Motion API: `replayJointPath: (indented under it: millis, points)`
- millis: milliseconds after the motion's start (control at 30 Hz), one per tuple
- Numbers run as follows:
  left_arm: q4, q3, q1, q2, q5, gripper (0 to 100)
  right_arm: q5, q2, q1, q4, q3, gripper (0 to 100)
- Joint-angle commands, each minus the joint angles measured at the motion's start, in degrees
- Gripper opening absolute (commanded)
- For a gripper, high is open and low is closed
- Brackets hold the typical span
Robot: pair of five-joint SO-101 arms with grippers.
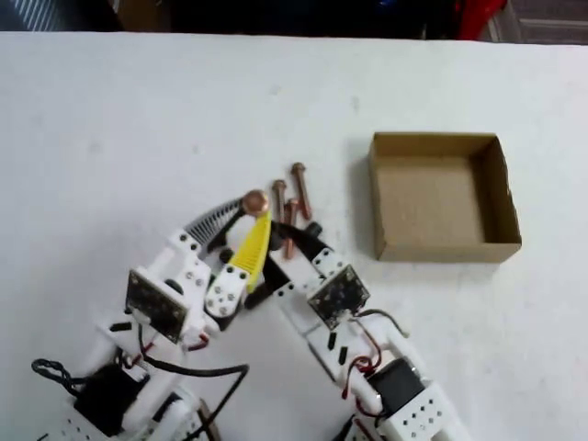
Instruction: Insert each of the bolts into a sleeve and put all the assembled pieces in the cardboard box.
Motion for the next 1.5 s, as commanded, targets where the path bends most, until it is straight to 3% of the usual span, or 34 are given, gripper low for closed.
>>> replayJointPath:
  millis: [0,400,1467]
  points:
    - [0.1,-0.7,0.8,-1.1,4.1,2,1.3,-1.5,-0.2,-0.1,0.5,1.7]
    - [4.8,-0.7,0.8,-1.1,5.6,2,1.4,-1.6,-0.2,-0.1,0.5,1.7]
    - [2.2,9.0,0.4,-1.1,5.2,4,1.4,-1.7,0.1,-0.3,0.5,1.7]
